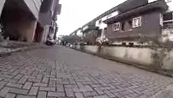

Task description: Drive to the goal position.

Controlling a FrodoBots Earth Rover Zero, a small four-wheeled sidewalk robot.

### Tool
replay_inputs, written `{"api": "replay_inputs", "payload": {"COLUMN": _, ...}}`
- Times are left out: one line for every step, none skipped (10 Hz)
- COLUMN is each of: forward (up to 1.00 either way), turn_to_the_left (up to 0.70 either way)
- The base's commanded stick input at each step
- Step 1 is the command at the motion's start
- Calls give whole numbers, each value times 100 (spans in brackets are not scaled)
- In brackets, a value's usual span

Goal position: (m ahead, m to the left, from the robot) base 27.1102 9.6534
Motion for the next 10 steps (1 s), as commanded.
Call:
{"api": "replay_inputs", "payload": {"forward": 70, "turn_to_the_left": 0}}
{"api": "replay_inputs", "payload": {"forward": 70, "turn_to_the_left": 0}}
{"api": "replay_inputs", "payload": {"forward": 70, "turn_to_the_left": 0}}
{"api": "replay_inputs", "payload": {"forward": 70, "turn_to_the_left": 0}}
{"api": "replay_inputs", "payload": {"forward": 70, "turn_to_the_left": 0}}
{"api": "replay_inputs", "payload": {"forward": 70, "turn_to_the_left": 0}}
{"api": "replay_inputs", "payload": {"forward": 70, "turn_to_the_left": 0}}
{"api": "replay_inputs", "payload": {"forward": 70, "turn_to_the_left": 0}}
{"api": "replay_inputs", "payload": {"forward": 70, "turn_to_the_left": 0}}
{"api": "replay_inputs", "payload": {"forward": 70, "turn_to_the_left": 0}}
